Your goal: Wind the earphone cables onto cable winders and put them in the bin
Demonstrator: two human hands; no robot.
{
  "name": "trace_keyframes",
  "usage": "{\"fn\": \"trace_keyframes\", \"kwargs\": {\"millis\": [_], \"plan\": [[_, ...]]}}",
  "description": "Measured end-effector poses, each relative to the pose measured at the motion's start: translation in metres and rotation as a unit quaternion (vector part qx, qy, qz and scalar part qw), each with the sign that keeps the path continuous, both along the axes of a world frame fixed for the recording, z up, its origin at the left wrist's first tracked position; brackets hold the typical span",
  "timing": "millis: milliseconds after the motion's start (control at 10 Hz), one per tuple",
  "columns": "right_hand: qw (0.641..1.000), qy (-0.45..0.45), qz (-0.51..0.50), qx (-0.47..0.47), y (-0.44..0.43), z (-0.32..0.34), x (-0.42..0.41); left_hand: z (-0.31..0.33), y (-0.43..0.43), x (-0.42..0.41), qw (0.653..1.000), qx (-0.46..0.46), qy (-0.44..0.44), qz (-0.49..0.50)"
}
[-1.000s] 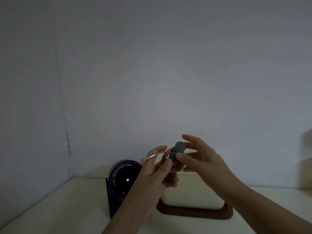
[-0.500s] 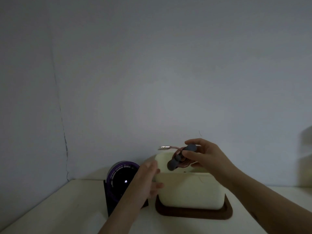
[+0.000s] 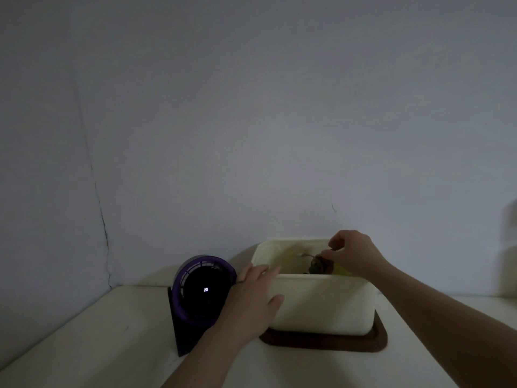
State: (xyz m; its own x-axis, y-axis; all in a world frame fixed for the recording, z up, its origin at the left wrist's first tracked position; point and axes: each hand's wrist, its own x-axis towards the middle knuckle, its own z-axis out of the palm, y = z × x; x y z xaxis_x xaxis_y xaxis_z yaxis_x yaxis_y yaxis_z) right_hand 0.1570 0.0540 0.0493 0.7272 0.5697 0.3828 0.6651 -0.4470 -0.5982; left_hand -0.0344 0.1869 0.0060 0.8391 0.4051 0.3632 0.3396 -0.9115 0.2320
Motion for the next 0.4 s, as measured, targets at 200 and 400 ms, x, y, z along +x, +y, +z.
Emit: {"fn": "trace_keyframes", "kwargs": {"millis": [200, 400], "plan": [[0.998, -0.034, -0.005, 0.057, -0.019, 0.012, -0.008, -0.001, -0.001, 0.000, 1.000, -0.011, -0.003, -0.009], [0.935, 0.040, 0.191, 0.298, -0.064, 0.074, -0.065, 0.002, -0.003, 0.001, 1.000, -0.002, -0.005, -0.010]]}}
